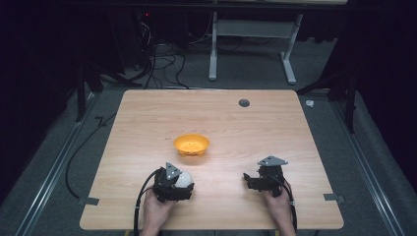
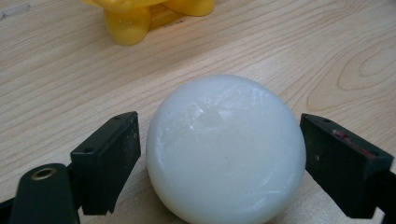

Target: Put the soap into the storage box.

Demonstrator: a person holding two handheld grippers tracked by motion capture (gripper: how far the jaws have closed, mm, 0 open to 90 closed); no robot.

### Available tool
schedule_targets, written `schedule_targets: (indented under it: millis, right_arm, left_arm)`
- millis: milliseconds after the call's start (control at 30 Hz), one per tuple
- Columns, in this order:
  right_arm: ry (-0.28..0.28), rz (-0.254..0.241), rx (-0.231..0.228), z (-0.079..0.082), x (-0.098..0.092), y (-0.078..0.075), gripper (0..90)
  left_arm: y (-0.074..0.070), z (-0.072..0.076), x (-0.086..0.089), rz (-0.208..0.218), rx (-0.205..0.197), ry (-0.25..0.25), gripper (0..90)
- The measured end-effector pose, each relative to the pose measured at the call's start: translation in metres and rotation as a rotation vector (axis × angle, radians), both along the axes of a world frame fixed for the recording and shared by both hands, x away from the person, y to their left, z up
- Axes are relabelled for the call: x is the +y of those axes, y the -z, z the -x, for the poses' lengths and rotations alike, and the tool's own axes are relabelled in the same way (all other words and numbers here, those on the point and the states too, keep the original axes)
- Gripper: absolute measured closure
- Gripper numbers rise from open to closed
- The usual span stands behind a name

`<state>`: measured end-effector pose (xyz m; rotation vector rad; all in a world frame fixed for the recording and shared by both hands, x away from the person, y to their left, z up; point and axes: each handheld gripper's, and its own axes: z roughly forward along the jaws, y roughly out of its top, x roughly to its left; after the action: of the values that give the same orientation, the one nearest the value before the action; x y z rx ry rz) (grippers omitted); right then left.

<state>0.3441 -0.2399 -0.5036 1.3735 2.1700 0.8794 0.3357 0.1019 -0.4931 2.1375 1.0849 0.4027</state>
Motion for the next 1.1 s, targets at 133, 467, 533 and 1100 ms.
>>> schedule_targets:
  millis: [133, 467, 533, 1100]
  right_arm:
    - [0.000, 0.000, 0.000, 0.000, 0.000, 0.000, 15.1]
    - [0.001, 0.000, 0.000, 0.000, 0.000, 0.000, 15.2]
    - [0.000, 0.000, 0.000, 0.000, 0.000, 0.000, 15.1]
    - [0.000, 0.000, 0.000, 0.000, 0.000, 0.000, 15.1]
  left_arm:
    - [0.002, 0.000, -0.001, -0.009, 0.005, 0.002, 15.5]
    - [0.005, 0.000, -0.004, -0.031, -0.001, 0.007, 23.7]
    - [0.005, 0.000, -0.004, -0.031, 0.001, 0.009, 23.9]
    - [-0.005, 0.002, -0.001, -0.021, -0.011, 0.021, 24.2]
